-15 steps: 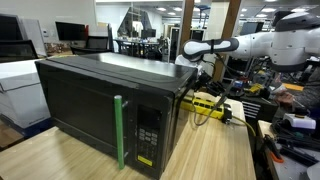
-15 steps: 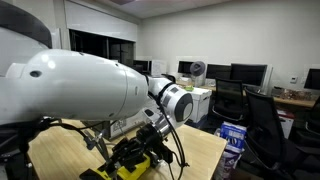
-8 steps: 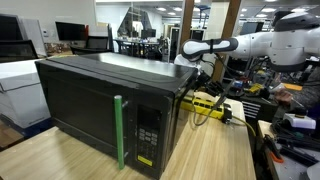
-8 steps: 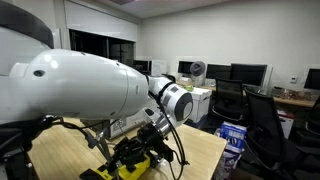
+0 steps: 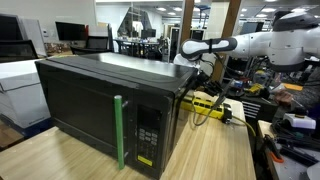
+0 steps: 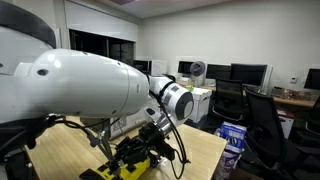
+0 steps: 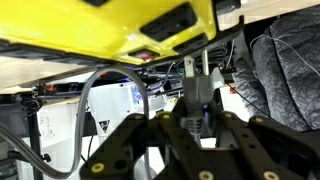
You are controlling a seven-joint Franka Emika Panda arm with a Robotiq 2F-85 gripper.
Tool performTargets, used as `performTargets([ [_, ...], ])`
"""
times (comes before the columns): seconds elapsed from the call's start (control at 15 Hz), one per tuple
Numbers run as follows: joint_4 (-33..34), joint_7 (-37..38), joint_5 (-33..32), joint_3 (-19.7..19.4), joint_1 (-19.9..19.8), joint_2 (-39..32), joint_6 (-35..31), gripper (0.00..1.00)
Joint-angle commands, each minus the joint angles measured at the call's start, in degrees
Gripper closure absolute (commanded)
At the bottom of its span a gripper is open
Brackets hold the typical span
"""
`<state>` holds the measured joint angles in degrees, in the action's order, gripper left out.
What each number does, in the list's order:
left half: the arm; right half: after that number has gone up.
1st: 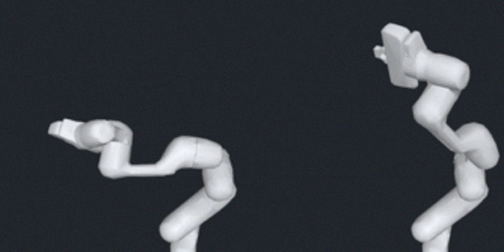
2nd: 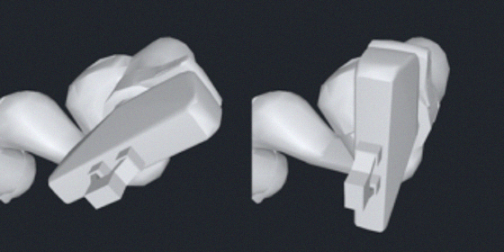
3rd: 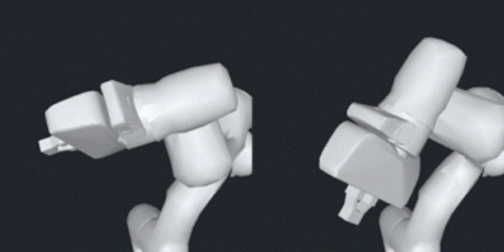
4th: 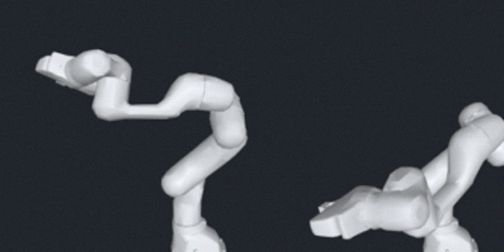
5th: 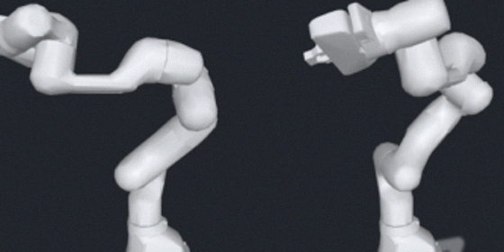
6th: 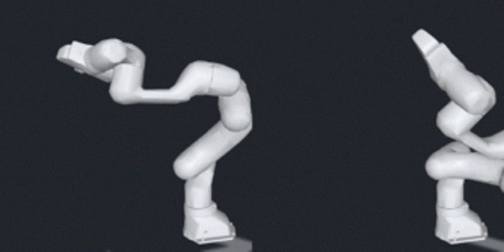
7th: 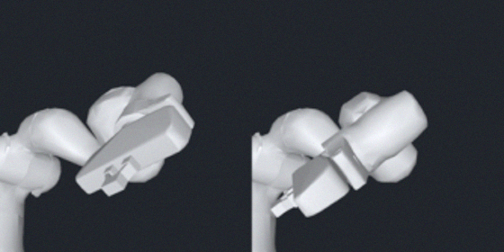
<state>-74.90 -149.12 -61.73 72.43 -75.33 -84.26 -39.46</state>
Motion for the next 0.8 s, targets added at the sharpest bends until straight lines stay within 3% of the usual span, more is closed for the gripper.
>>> performTargets([
  [0.0, 0.0, 0.0, -1.4, 0.6, 0.1, 0.0, -0.3, 0.93],
  [0.73, -0.8, 0.0, -1.1, 0.7, -0.4, 0.0, 0.7, 0.93],
])
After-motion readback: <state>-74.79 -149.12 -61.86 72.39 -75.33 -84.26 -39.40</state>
